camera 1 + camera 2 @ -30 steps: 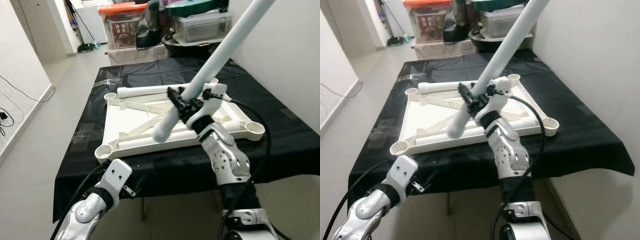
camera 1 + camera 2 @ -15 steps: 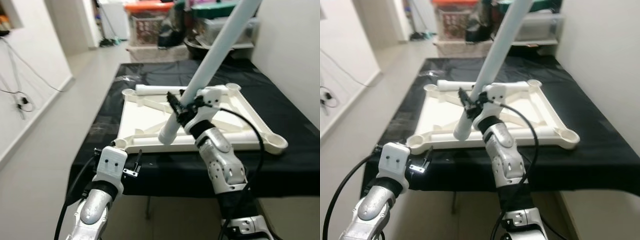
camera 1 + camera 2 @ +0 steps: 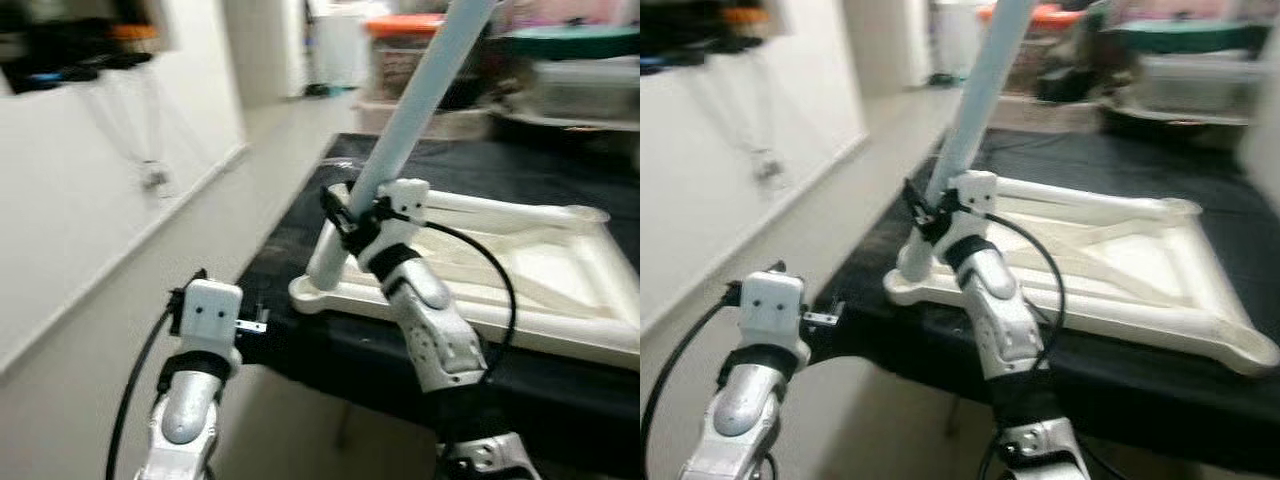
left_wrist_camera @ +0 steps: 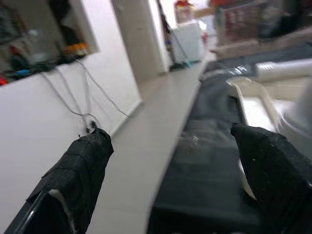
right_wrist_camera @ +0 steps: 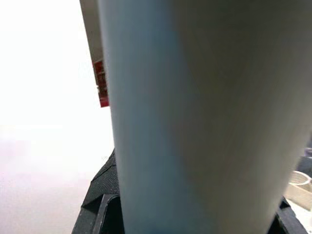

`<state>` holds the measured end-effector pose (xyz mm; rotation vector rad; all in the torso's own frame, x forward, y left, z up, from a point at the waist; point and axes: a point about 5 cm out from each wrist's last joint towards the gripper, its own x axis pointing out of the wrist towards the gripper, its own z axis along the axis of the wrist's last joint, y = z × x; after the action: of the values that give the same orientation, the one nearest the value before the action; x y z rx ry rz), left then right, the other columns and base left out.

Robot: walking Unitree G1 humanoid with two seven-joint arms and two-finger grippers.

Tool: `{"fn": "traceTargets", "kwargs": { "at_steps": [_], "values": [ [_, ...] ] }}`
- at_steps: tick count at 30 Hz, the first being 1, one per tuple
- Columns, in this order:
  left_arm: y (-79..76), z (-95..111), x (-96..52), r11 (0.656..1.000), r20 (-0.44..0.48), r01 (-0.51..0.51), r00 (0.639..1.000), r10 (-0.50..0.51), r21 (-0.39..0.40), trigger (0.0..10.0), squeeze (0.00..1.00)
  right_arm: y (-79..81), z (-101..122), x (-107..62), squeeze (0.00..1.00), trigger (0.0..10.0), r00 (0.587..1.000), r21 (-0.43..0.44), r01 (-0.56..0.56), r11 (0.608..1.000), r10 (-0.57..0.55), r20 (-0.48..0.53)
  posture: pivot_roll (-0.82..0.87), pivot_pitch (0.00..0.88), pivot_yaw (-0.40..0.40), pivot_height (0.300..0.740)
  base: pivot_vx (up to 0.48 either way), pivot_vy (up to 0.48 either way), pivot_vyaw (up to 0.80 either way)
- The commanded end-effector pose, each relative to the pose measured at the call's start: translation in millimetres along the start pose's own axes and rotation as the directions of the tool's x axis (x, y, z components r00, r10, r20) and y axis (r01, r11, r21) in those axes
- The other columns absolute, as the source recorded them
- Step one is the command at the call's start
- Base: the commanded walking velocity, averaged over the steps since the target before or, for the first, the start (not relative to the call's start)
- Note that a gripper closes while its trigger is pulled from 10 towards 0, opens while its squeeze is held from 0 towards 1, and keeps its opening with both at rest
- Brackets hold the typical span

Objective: Building children table

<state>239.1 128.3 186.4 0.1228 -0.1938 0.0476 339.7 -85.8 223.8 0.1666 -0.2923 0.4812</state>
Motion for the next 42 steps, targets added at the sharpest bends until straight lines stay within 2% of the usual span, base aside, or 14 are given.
{"fn": "traceTargets", "kwargs": {
  "at_steps": [1,9,18,24,27,42],
  "values": [
    [6.3,5.0,3.8,0.999,0.012,-0.052,0.999,0.052,0.004,10.0,0.00,6.8,-2.7,0.6,0.00,10.0,1.000,0.014,-0.019,1.000,0.019,-0.006,0.05,0.000,-0.004,0.740,0.000,0.000,0.00],
    [11.3,13.2,6.2,0.995,0.063,-0.096,0.994,0.095,0.023,10.0,0.00,11.2,-6.4,0.4,0.00,10.0,1.000,0.029,-0.027,0.999,0.027,-0.014,0.04,0.000,-0.002,0.740,0.030,0.000,0.00],
    [15.9,12.5,5.9,0.990,0.056,-0.135,0.990,0.133,0.040,10.0,0.00,13.4,-8.4,1.0,0.00,10.0,0.999,0.034,-0.040,0.999,0.041,-0.017,0.05,0.000,-0.007,0.740,0.135,0.000,0.00],
    [15.4,12.2,6.2,0.990,0.052,-0.136,0.990,0.133,0.042,10.0,0.00,13.5,-7.9,1.7,0.00,10.0,0.999,0.035,-0.041,0.999,0.041,-0.014,0.05,0.000,-0.007,0.740,0.252,0.000,0.00],
    [14.8,13.6,6.8,0.988,0.068,-0.134,0.989,0.129,0.082,10.0,0.00,13.2,-7.7,2.4,0.00,10.0,0.999,0.035,-0.039,0.999,0.039,-0.014,0.05,0.000,-0.007,0.740,0.257,0.000,0.00],
    [11.7,14.1,7.1,0.989,0.071,-0.128,0.990,0.123,0.075,10.0,0.00,14.2,-8.1,2.3,0.00,10.0,0.999,0.038,-0.037,0.999,0.037,-0.013,0.04,0.000,-0.002,0.740,0.275,0.000,0.00]
  ]
}}
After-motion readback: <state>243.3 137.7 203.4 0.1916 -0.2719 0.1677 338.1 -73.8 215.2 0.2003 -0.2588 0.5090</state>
